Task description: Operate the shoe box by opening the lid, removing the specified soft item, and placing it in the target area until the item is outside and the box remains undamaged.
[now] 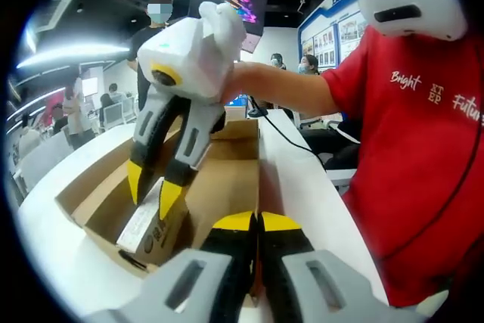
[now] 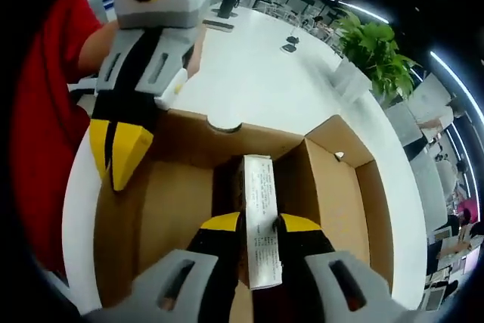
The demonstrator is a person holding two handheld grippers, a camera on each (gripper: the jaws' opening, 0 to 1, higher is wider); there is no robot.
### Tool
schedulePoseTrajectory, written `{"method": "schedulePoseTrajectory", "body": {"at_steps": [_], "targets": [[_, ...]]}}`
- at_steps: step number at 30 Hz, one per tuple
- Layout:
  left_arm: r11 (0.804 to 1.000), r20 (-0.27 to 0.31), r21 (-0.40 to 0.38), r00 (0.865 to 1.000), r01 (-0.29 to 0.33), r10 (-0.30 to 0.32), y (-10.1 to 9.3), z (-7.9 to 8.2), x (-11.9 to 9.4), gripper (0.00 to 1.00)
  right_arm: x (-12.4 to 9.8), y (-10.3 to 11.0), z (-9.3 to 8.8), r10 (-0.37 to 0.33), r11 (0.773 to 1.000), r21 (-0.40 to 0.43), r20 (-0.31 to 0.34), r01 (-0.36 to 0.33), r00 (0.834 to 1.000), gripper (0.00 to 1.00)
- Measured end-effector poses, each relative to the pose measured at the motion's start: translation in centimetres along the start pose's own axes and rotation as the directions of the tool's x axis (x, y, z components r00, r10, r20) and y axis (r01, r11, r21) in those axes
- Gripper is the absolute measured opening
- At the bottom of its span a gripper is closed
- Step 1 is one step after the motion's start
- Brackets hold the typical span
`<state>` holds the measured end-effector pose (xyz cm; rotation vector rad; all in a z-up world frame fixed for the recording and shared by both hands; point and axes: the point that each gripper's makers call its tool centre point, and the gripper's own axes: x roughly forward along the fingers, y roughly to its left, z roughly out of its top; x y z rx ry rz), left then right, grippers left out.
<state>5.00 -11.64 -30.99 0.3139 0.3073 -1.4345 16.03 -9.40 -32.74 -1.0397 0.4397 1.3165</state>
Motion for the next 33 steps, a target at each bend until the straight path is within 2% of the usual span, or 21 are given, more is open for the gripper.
{"method": "schedulePoseTrajectory", "body": {"at_steps": [10,14,16,18,22,24,26,33], "targets": [[1.000,0.001,0.000,1.000,-0.001,0.001,0.1,-0.1,0.0,0.01,-0.1,0.2,-0.2,0.058,0.998,0.008,-0.066,-0.058,0.996,0.18],[1.000,0.002,0.001,1.000,-0.001,0.001,0.1,-0.1,-0.1,0.01,0.6,0.4,-0.8,0.065,0.997,-0.037,-0.096,-0.069,0.993,0.19],[1.000,0.002,0.001,1.000,-0.002,0.002,0.1,-0.1,-0.1,0.01,0.7,0.3,-0.6,0.081,0.997,0.008,-0.081,-0.081,0.993,0.19],[1.000,0.003,0.002,1.000,-0.002,0.002,0.1,-0.1,-0.1,0.01,0.8,0.1,-0.7,0.104,0.995,0.012,-0.083,-0.104,0.991,0.19],[1.000,0.001,0.001,1.000,0.002,-0.002,0.1,-0.1,0.0,0.01,0.7,0.9,-0.8,0.180,0.982,0.077,-0.122,-0.171,0.976,0.19],[1.000,0.001,0.001,1.000,0.002,-0.002,0.1,-0.1,0.0,0.01,0.2,1.6,-1.0,0.226,0.973,0.089,-0.161,-0.214,0.961,0.19],[1.000,0.002,0.002,1.000,0.000,0.000,0.1,-0.1,0.0,0.01,0.4,1.5,-0.9,0.212,0.977,0.055,-0.154,-0.206,0.965,0.19],[1.000,0.001,0.002,1.000,-0.002,0.002,0.0,0.0,0.0,0.01,0.7,1.9,-1.2,0.219,0.974,0.084,-0.146,-0.208,0.965,0.20]]}}
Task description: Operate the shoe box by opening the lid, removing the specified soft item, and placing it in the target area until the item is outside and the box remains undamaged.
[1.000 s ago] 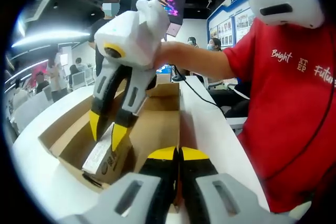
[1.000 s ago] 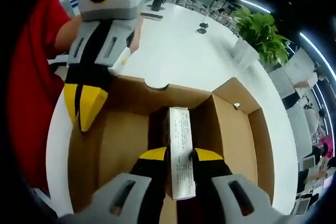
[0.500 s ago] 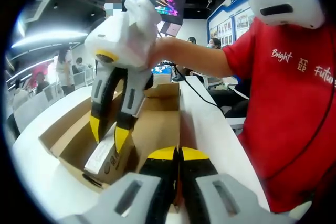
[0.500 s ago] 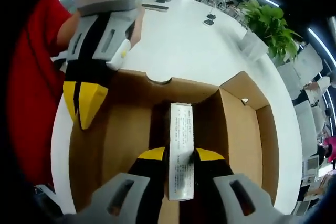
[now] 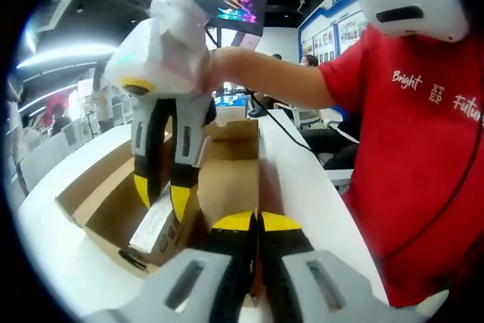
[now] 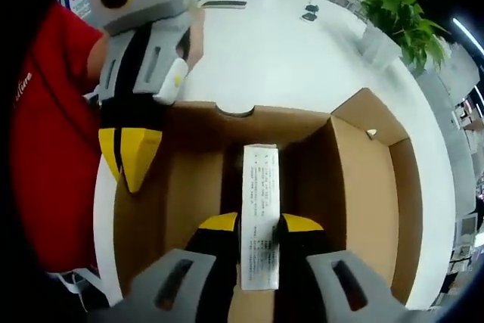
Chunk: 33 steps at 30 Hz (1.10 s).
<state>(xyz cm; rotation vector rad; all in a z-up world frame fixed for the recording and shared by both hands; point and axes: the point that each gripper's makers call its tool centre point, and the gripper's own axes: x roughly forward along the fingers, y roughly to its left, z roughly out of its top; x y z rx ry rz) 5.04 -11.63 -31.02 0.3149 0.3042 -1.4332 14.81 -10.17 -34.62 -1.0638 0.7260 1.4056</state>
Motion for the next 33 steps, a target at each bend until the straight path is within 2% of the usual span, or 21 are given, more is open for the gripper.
{"method": "schedulePoseTrajectory", "body": {"at_steps": [8,10,15,20,22,24,27,33], "targets": [[1.000,-0.001,-0.001,1.000,-0.003,0.003,0.0,0.0,0.0,0.01,1.6,0.3,-0.8,0.007,0.999,-0.040,-0.059,-0.009,0.998,0.22],[1.000,-0.002,-0.002,1.000,-0.002,0.002,0.0,0.0,0.0,0.01,1.9,0.4,-1.0,0.009,0.998,-0.064,-0.060,-0.012,0.998,0.22],[1.000,-0.005,-0.006,1.000,0.003,-0.003,0.0,0.0,0.0,0.01,1.8,0.3,-0.7,0.001,0.998,-0.062,-0.032,-0.003,1.000,0.22],[1.000,-0.007,-0.008,1.000,0.005,-0.005,0.0,0.0,0.0,0.01,1.9,0.5,-0.6,-0.021,0.997,-0.074,-0.038,0.018,0.999,0.21],[1.000,-0.007,-0.009,1.000,0.005,-0.005,-0.1,0.0,0.0,0.01,1.9,0.8,-0.6,-0.018,0.994,-0.104,-0.054,0.012,0.998,0.21],[1.000,-0.009,-0.008,1.000,0.004,-0.004,-0.1,0.1,0.0,0.01,1.6,1.4,-1.4,0.021,0.998,-0.063,-0.094,-0.027,0.995,0.21],[1.000,-0.006,-0.007,1.000,-0.002,0.002,-0.1,0.1,0.0,0.01,1.6,1.4,-1.1,0.012,0.997,-0.072,-0.066,-0.017,0.998,0.21],[1.000,-0.006,-0.008,1.000,0.001,-0.002,-0.2,0.2,0.0,0.01,1.5,1.7,-1.3,0.009,0.999,-0.051,-0.064,-0.013,0.998,0.21]]}}
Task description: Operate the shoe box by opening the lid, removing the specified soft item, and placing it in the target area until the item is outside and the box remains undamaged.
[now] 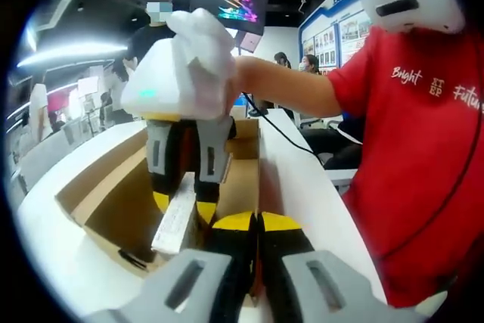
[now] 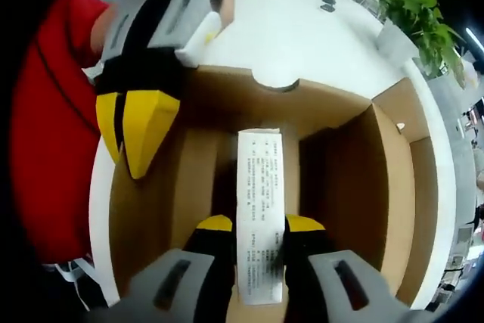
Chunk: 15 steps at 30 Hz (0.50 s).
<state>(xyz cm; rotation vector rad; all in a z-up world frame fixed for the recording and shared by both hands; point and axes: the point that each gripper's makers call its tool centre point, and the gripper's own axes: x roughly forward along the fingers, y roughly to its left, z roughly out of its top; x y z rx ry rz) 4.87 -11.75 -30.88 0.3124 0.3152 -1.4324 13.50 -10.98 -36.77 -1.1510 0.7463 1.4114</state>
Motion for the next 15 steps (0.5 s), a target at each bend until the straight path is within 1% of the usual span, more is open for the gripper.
{"method": "schedulePoseTrajectory", "body": {"at_steps": [5,7,11,15], "targets": [[1.000,0.001,-0.001,1.000,0.000,0.000,-0.01,0.06,0.02,0.01,0.25,0.03,-0.08,0.007,1.000,0.009,0.001,-0.007,1.000,0.21],[1.000,0.001,-0.001,1.000,0.001,-0.001,-0.02,0.06,0.02,0.01,0.37,0.40,-0.15,0.022,1.000,0.005,-0.007,-0.022,1.000,0.21],[1.000,0.005,0.002,1.000,-0.010,0.010,0.02,0.05,0.00,0.01,0.45,0.36,-0.28,0.009,1.000,-0.008,-0.034,-0.009,0.999,0.21],[1.000,0.002,-0.001,1.000,-0.002,0.002,0.04,0.01,0.02,0.01,0.47,0.25,-0.31,0.003,1.000,-0.009,-0.025,-0.003,1.000,0.21]]}}
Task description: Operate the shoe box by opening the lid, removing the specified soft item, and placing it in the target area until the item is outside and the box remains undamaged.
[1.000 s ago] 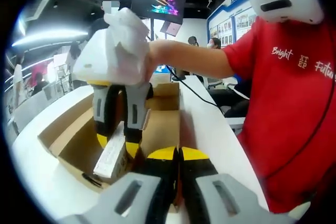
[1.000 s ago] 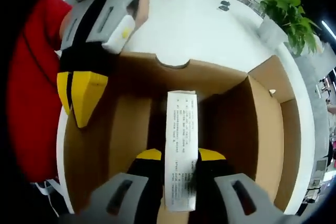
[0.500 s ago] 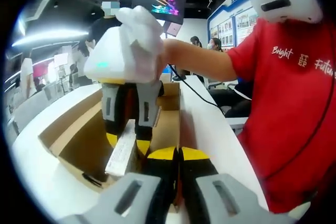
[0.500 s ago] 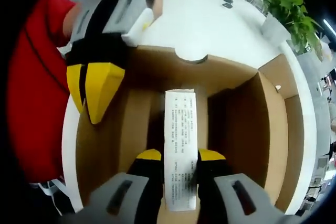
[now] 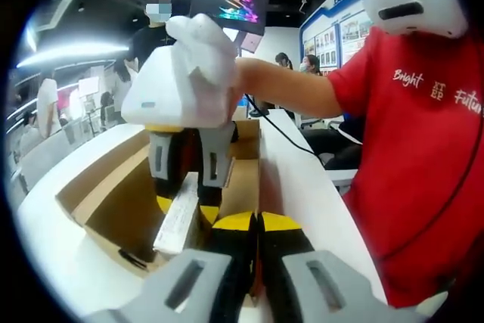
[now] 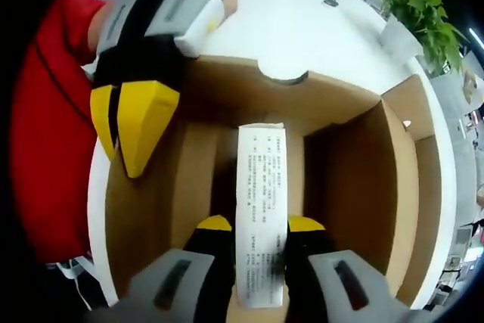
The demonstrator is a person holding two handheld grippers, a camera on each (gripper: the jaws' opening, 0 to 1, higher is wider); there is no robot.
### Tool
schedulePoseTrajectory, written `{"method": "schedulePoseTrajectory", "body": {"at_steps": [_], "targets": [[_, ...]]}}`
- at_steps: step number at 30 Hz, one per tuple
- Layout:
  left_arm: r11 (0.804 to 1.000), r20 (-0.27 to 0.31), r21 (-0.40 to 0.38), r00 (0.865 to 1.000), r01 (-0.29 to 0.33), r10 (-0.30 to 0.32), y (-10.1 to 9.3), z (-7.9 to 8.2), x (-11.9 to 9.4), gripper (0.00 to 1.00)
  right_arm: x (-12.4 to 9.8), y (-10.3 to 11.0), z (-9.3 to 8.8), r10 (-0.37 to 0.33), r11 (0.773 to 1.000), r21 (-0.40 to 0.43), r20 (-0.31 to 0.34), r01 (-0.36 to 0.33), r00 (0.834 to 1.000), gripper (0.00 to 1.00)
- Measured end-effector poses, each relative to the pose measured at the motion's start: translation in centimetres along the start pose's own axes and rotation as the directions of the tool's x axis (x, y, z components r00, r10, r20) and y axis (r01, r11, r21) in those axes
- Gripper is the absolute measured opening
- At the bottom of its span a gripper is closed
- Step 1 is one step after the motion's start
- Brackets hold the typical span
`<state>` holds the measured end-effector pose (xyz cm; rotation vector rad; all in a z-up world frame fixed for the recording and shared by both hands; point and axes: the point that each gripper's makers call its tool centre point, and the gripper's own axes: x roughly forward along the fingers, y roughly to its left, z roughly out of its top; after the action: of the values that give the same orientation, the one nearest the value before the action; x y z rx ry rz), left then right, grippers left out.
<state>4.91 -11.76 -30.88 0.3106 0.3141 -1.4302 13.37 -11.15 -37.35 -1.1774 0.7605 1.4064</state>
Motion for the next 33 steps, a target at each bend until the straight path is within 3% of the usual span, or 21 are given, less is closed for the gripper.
{"method": "schedulePoseTrajectory", "body": {"at_steps": [17,25,33], "targets": [[1.000,0.010,0.005,1.000,-0.007,0.007,0.0,0.0,-0.1,0.01,-0.3,0.4,-0.5,-0.038,0.998,-0.044,-0.005,0.038,0.999,0.21],[1.000,0.009,0.003,1.000,-0.004,0.004,0.0,0.0,-0.1,0.01,-1.2,-0.2,-2.0,-0.086,0.994,-0.081,-0.073,0.080,0.994,0.21],[1.000,0.011,0.019,1.000,-0.004,0.004,0.0,0.0,-0.1,0.01,-1.6,-0.1,-2.6,-0.084,0.996,-0.024,-0.055,0.083,0.995,0.21]]}}
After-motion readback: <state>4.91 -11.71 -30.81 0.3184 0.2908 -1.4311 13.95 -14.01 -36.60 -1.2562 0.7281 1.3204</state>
